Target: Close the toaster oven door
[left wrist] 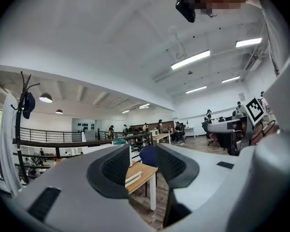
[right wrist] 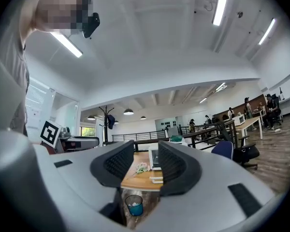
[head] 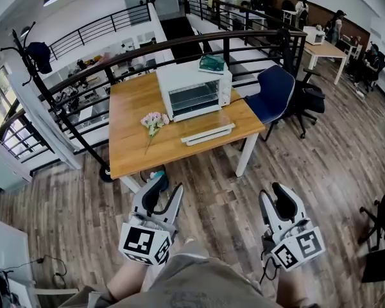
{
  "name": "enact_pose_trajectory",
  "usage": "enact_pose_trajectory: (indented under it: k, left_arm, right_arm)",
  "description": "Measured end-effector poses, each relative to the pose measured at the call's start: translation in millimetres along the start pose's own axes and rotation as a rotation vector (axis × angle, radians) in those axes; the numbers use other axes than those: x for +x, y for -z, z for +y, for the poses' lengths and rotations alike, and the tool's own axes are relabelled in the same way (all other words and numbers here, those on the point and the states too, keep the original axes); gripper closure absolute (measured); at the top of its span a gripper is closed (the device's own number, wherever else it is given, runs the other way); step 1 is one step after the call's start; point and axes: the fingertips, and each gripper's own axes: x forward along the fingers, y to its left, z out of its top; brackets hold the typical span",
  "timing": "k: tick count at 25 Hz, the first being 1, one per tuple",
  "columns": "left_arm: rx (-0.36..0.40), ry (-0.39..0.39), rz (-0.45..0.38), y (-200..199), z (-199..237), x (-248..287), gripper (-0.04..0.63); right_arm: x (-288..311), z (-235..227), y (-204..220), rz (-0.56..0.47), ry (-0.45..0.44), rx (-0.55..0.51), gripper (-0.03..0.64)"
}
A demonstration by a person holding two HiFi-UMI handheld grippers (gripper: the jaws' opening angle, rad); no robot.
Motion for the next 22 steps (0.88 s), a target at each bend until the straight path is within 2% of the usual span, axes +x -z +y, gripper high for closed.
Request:
enact_pose_trajectory:
  k: [1, 2, 7, 12, 15, 22]
  left_arm:
    - [0.002, -0.006, 0.010, 3.0, 1.5, 3.2, 0.423]
    - [0.007, -0.010, 0.021, 6.7, 2.6, 6.7, 0.423]
    - [0.004, -0.013, 0.057, 27.1, 17.6, 34.7, 0.423]
    - [-0.022, -0.009, 0.092, 48.9, 38.1, 79.8, 0.424]
    - [-0.058, -0.011, 0.111, 59.2, 57.9, 111.0, 0.425]
    - [-0.117, 0.010, 0.222, 97.0, 109.1, 182.8, 0.423]
  right_arm:
    - [3.3, -3.4, 0.2, -0.003, 0.001, 0.004, 0.444]
    - [7.2, -6.3, 1.3, -0.003, 0.000, 0.004, 0.433]
    - [38.4, -21.4, 16.3, 0.038, -0.012, -0.012, 0.433]
    - [77.7, -50.7, 37.6, 0.105, 0.002, -0.007, 0.433]
    - [108.7, -65.5, 41.3, 0.109, -0.010, 0.004, 0.433]
    - [197.5, -102.6, 60.6, 0.184, -0.005, -0.008, 0.433]
